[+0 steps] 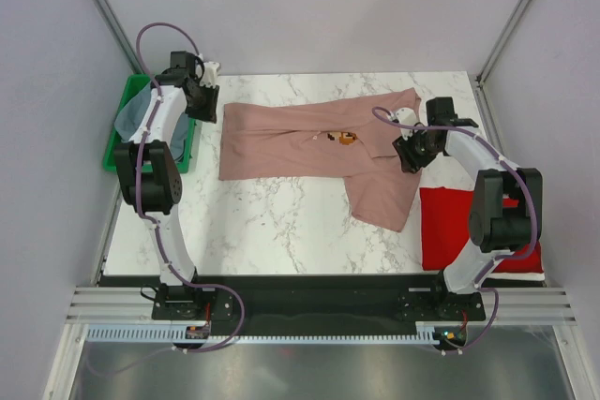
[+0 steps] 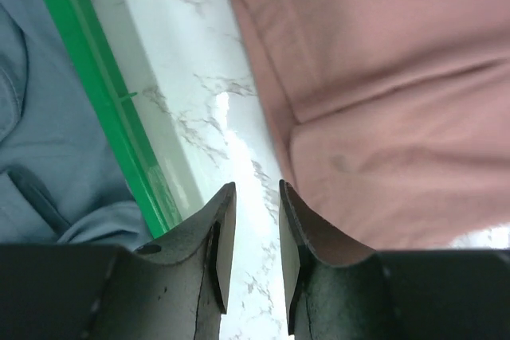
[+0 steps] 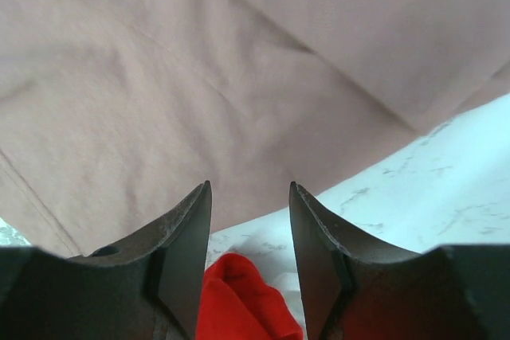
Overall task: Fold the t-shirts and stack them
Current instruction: Fold the tshirt
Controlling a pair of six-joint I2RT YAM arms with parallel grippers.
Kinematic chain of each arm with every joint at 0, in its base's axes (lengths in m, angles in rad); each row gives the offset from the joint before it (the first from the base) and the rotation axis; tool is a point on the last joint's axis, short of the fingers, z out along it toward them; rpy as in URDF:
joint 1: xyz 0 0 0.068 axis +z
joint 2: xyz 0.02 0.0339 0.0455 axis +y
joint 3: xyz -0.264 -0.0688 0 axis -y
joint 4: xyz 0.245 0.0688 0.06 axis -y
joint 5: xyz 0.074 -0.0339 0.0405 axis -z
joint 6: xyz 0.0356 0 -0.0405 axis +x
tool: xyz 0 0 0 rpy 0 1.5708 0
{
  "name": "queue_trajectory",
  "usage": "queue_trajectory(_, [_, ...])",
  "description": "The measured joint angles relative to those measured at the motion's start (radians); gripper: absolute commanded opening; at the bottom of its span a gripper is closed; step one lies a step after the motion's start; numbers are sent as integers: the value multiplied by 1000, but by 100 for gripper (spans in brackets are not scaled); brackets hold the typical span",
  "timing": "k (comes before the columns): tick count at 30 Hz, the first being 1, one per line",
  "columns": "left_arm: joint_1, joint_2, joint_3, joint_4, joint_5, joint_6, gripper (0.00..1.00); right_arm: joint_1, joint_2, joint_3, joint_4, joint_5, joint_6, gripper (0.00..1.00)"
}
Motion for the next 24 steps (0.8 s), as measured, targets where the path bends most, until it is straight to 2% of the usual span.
queue_trajectory(5, [-110, -156, -150, 16, 53, 80, 34, 0, -24, 37, 11, -24, 15, 52])
queue_trajectory(10, [-235, -170, -303, 12, 92, 128, 33, 0, 12, 76, 11, -32, 26, 52])
queue_trajectory(13, [-249, -168, -364, -3, 104, 145, 37, 0, 16, 92, -8, -58, -6, 53])
queue_trajectory(17, [-233, -183, -433, 1, 97, 181, 43, 2, -25, 60, -70, -89, -149, 55])
queue_trajectory(24, [-225, -223, -492, 23, 61, 192, 43, 21, -307, -227, -166, -99, -550, 54])
